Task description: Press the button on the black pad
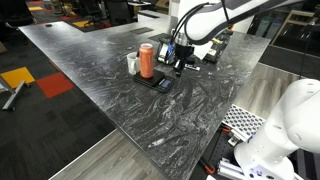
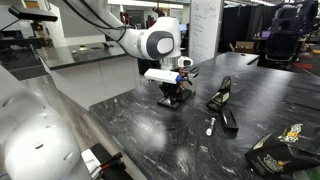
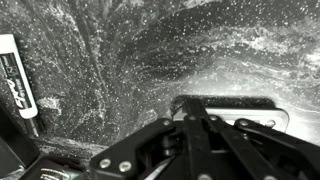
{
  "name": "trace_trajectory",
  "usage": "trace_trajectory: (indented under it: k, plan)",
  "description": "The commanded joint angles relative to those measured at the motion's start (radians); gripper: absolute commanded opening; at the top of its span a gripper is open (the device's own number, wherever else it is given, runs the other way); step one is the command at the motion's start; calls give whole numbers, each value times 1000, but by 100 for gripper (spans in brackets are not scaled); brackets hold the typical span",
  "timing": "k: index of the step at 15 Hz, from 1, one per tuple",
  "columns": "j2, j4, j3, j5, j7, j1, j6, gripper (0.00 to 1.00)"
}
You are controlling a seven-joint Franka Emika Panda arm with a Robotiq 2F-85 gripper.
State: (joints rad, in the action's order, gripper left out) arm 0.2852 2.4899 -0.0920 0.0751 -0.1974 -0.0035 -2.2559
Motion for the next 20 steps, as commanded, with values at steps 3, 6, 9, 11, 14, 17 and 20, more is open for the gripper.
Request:
trace_trajectory:
  k: [3, 6, 9, 11, 14, 17, 20]
  plan:
    - [-57, -40, 0, -24, -55, 0, -13, 0]
    - [-73, -57, 10, -26, -74, 15, -12, 0]
    - [-91, -71, 19, -35, -94, 29, -13, 0]
    - [-104, -78, 22, -30, -94, 32, -15, 0]
    - [-125, -82, 23, -8, -79, 21, -29, 0]
    - [-138, -81, 22, -2, -74, 14, -46, 0]
    - [-145, -80, 20, 4, -69, 8, -52, 0]
